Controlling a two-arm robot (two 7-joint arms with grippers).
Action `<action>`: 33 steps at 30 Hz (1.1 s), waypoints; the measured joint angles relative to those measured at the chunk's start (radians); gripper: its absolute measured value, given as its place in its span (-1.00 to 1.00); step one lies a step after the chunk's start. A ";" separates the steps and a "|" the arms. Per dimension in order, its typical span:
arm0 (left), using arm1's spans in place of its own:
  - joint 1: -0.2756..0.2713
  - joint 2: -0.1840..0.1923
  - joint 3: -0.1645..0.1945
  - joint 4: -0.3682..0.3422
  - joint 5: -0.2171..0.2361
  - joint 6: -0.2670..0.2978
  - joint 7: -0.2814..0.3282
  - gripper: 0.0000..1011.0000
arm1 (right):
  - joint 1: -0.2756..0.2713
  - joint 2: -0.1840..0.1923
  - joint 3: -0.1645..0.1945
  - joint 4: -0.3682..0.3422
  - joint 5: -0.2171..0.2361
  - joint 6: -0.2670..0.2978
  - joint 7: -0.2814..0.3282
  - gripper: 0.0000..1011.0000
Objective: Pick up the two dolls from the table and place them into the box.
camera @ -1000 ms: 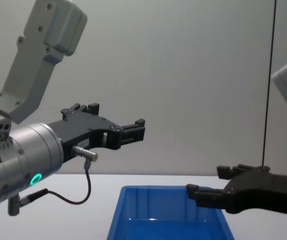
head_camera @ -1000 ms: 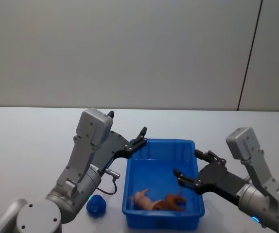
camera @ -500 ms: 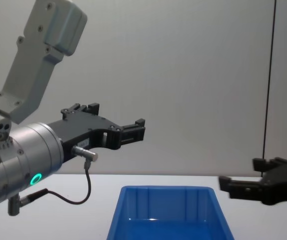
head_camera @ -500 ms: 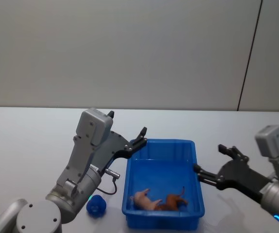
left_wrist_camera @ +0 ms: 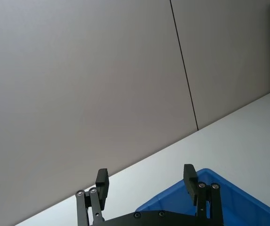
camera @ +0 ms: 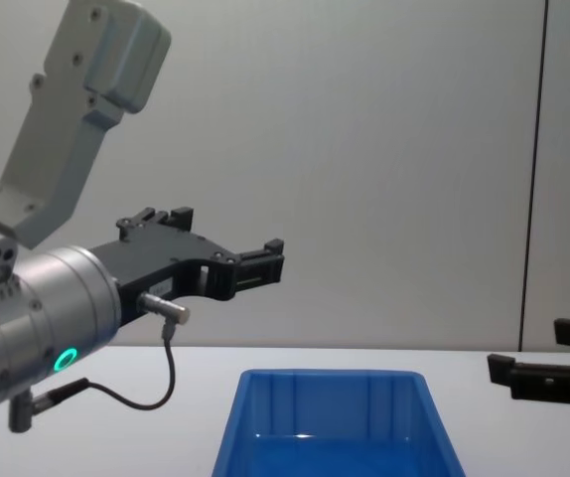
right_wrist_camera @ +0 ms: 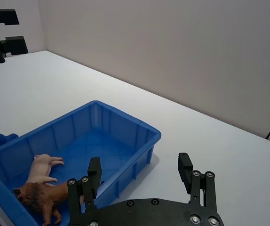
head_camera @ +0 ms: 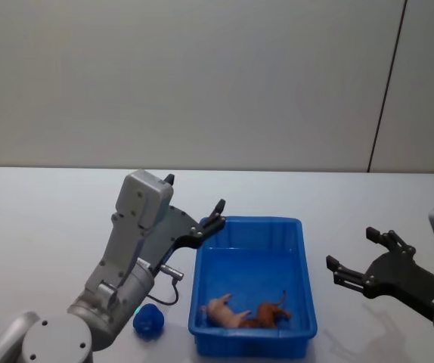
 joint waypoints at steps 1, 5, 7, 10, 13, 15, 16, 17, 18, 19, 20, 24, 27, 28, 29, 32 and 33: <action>0.002 0.002 0.000 -0.002 0.001 0.002 0.002 0.98 | -0.002 0.003 0.002 -0.001 0.002 -0.001 0.000 0.98; 0.024 0.021 -0.005 -0.028 0.003 0.021 0.024 0.98 | -0.006 0.009 0.007 -0.002 0.007 -0.002 0.000 0.98; 0.036 0.031 -0.007 -0.040 0.002 0.030 0.031 0.98 | -0.008 0.012 0.009 -0.003 0.009 -0.003 0.000 0.98; 0.062 0.053 -0.011 -0.067 -0.005 0.047 0.051 0.98 | -0.009 0.015 0.011 -0.003 0.011 -0.004 0.000 0.98; 0.090 0.077 -0.015 -0.093 -0.018 0.063 0.073 0.98 | -0.011 0.018 0.013 -0.004 0.013 -0.005 0.000 0.98; 0.107 0.091 -0.017 -0.108 -0.025 0.070 0.083 0.98 | -0.012 0.019 0.014 -0.004 0.014 -0.005 0.000 0.98; 0.114 0.097 -0.019 -0.114 -0.028 0.073 0.087 0.98 | -0.012 0.020 0.014 -0.004 0.014 -0.005 0.000 0.98; 0.129 0.108 -0.021 -0.123 -0.036 0.079 0.096 0.98 | -0.013 0.021 0.015 -0.004 0.015 -0.005 0.000 0.98; 0.135 0.114 -0.022 -0.130 -0.041 0.081 0.102 0.98 | -0.013 0.021 0.015 -0.004 0.015 -0.005 0.000 0.98; 0.149 0.125 -0.024 -0.139 -0.049 0.084 0.108 0.98 | -0.013 0.021 0.015 -0.004 0.015 -0.005 0.000 0.98; 0.156 0.130 -0.025 -0.142 -0.053 0.085 0.110 0.98 | -0.013 0.022 0.016 -0.004 0.015 -0.006 0.000 0.98; 0.189 0.158 -0.030 -0.158 -0.076 0.087 0.116 0.98 | -0.014 0.024 0.017 -0.005 0.017 -0.006 0.000 0.98; 0.209 0.174 -0.034 -0.163 -0.095 0.087 0.114 0.98 | -0.014 0.025 0.017 -0.005 0.018 -0.006 0.000 0.98; 0.213 0.178 -0.035 -0.163 -0.099 0.087 0.113 0.98 | -0.015 0.025 0.017 -0.005 0.018 -0.006 0.000 0.98; 0.222 0.186 -0.037 -0.164 -0.108 0.087 0.107 0.98 | -0.015 0.025 0.017 -0.005 0.018 -0.007 0.000 0.98; 0.232 0.194 -0.039 -0.162 -0.119 0.087 0.095 0.98 | -0.015 0.025 0.018 -0.005 0.018 -0.007 0.000 0.98; 0.237 0.198 -0.040 -0.158 -0.125 0.087 0.086 0.98 | -0.015 0.025 0.018 -0.005 0.018 -0.007 0.000 0.98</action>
